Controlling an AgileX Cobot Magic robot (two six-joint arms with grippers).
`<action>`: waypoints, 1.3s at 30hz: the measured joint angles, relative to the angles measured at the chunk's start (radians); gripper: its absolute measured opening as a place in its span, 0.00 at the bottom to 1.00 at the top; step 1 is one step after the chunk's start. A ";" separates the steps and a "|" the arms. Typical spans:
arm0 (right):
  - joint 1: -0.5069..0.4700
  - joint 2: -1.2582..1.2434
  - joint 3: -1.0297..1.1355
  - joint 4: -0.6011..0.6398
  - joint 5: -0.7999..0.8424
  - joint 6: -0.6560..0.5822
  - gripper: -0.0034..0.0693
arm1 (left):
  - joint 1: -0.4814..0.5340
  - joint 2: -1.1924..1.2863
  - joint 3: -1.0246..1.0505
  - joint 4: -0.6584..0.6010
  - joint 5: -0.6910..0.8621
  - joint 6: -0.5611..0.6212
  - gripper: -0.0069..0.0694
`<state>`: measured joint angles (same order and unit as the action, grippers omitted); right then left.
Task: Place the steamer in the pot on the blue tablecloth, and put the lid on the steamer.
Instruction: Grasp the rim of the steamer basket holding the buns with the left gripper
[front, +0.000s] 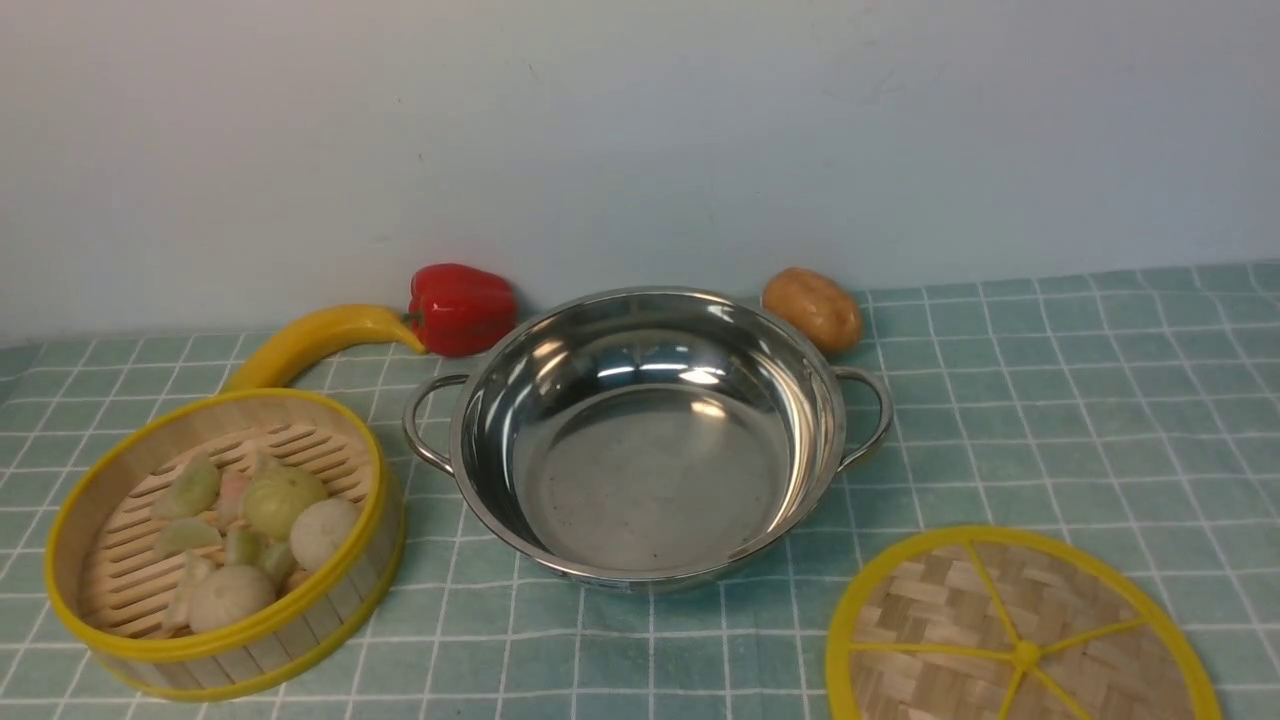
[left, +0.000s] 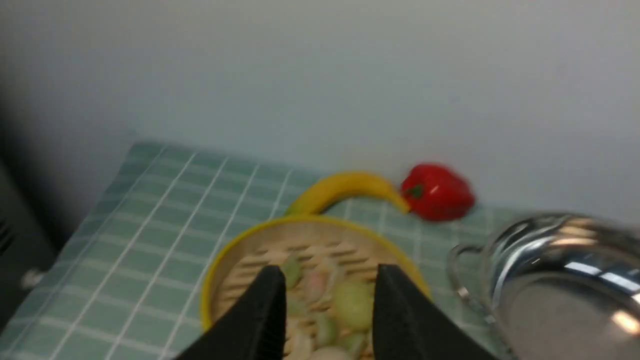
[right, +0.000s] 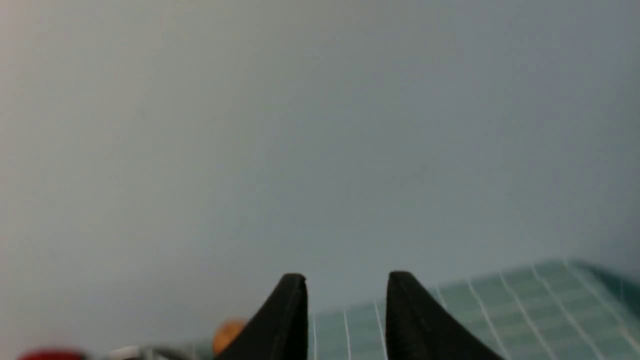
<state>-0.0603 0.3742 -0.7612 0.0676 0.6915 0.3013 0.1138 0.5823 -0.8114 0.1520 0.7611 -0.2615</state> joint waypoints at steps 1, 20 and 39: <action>0.000 0.015 -0.001 0.032 0.051 -0.039 0.38 | 0.000 0.024 -0.024 0.043 0.040 -0.021 0.41; 0.002 0.145 -0.001 0.462 0.538 -0.490 0.38 | 0.268 0.611 -0.139 -0.052 0.074 -0.005 0.41; 0.180 0.145 -0.001 0.464 0.541 -0.518 0.38 | 0.346 1.083 -0.215 -0.295 0.009 0.518 0.41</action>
<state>0.1198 0.5190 -0.7623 0.5312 1.2321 -0.2170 0.4599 1.6652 -1.0266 -0.1434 0.7697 0.2569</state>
